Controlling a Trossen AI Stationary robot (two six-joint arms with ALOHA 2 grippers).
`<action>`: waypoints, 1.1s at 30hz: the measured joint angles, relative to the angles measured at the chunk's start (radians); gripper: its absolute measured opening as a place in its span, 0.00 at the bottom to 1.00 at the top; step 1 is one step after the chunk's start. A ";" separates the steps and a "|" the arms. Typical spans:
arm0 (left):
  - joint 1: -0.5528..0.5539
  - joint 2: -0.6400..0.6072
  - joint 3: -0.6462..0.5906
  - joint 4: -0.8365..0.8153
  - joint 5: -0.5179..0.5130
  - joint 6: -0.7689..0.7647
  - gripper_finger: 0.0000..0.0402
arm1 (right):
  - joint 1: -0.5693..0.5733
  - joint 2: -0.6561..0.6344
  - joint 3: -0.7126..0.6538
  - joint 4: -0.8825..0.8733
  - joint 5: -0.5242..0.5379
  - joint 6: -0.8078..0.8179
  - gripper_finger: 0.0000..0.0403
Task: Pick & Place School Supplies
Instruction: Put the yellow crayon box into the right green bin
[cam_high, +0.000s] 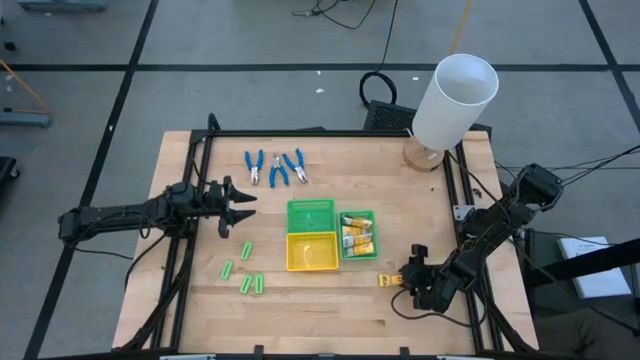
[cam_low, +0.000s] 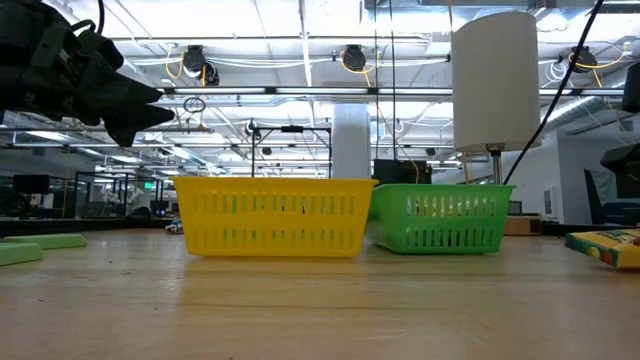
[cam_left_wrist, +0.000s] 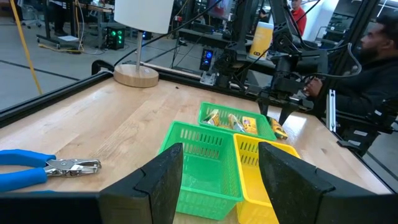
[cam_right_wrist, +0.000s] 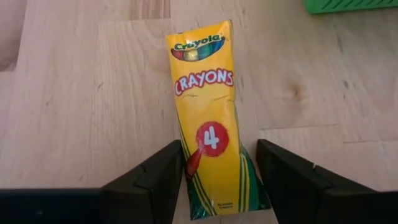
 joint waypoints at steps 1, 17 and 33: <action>0.000 0.000 0.000 0.000 0.000 0.000 0.53 | 0.000 0.000 0.000 0.000 0.000 0.000 0.47; 0.000 0.000 0.000 0.000 0.000 0.000 0.53 | 0.000 0.001 0.000 0.002 0.017 -0.007 0.40; 0.000 0.000 0.000 0.000 0.000 0.000 0.53 | 0.000 0.001 0.000 0.001 0.023 -0.008 0.35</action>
